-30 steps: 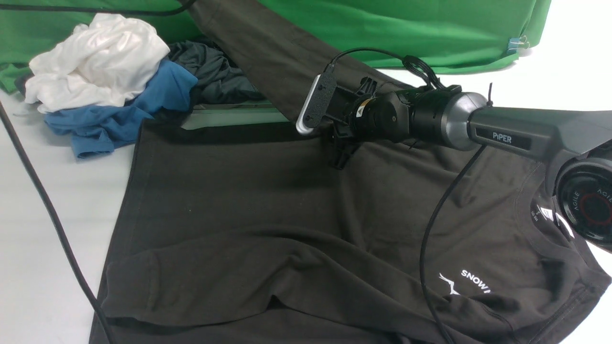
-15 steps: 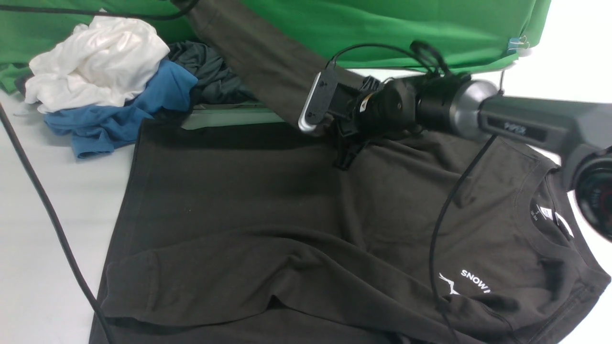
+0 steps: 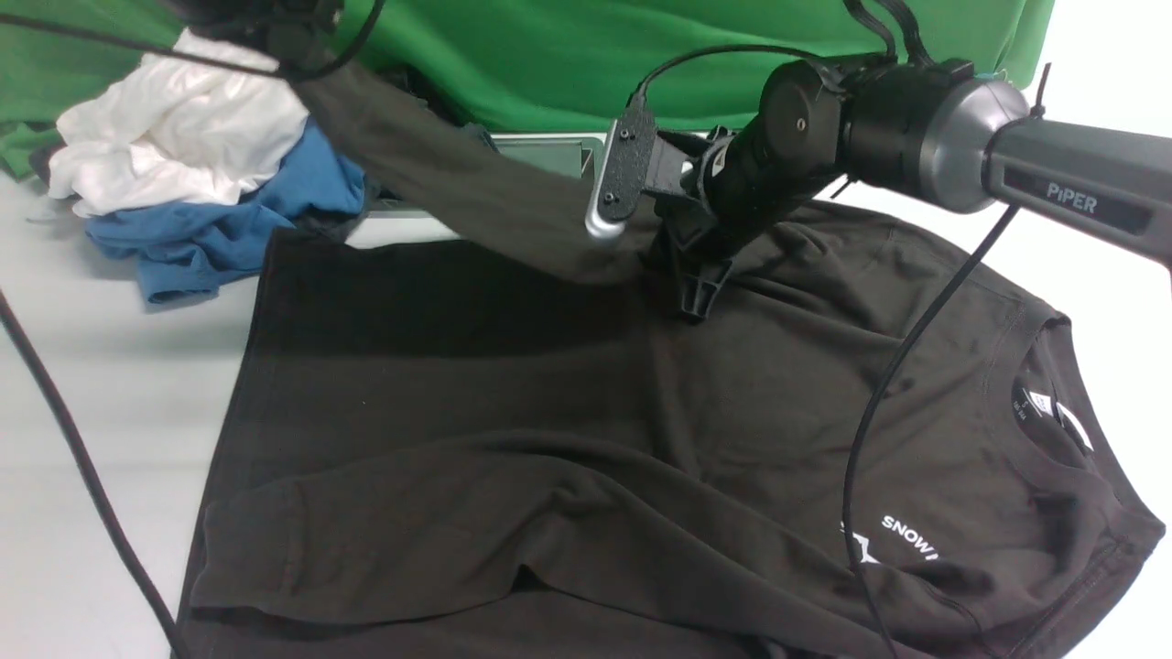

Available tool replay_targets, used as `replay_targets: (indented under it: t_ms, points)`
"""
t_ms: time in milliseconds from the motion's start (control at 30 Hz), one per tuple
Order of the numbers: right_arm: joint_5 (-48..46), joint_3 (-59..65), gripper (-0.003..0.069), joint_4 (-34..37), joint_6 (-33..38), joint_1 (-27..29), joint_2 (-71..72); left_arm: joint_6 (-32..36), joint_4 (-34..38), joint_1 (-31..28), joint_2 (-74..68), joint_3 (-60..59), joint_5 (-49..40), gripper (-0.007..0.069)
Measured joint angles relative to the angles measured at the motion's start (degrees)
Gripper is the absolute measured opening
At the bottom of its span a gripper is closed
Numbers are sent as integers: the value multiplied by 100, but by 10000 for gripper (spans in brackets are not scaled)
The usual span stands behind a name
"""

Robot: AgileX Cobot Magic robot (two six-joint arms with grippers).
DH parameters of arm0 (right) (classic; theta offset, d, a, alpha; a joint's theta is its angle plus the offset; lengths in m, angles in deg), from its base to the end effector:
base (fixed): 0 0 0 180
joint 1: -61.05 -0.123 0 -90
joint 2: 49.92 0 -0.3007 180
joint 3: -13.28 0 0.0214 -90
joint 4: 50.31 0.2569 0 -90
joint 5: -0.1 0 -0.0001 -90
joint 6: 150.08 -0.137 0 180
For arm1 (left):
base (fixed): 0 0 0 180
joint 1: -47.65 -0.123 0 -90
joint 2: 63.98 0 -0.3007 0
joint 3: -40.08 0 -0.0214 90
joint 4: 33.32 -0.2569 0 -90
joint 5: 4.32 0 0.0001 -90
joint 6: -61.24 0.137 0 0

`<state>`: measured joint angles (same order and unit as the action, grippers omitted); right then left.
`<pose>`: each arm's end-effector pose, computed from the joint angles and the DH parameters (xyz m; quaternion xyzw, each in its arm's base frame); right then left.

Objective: Fold a long-sleeved shirt on a white desktop.
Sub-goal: 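Fold the left side of the dark shirt inward over its body with the left gripper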

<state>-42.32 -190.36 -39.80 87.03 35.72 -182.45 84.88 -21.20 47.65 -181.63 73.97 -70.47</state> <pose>0.4623 0.2375 0.1629 -0.5980 0.7587 0.0061 0.2583 0.4609 -0.0263 0.3227 0.1809 0.9433 -0.0492 0.2740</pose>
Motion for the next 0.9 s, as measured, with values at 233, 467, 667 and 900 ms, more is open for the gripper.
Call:
replay_targets:
  t_ms: [233, 467, 667, 900]
  points:
    - [-496, 0, 54, -23, 137, 0, 0, -229, -168, 0, 12, -798, -315, 41]
    - [-851, 0, 54, -39, 197, 0, 0, -529, -476, 0, 67, -1773, -314, 41]
    - [-1068, 0, 54, -39, 225, 0, 0, -789, -922, 0, 67, -2430, 96, 41]
    - [-1136, 0, 71, -39, 208, 0, 0, -813, -1212, -5, 67, -3079, 728, 41]
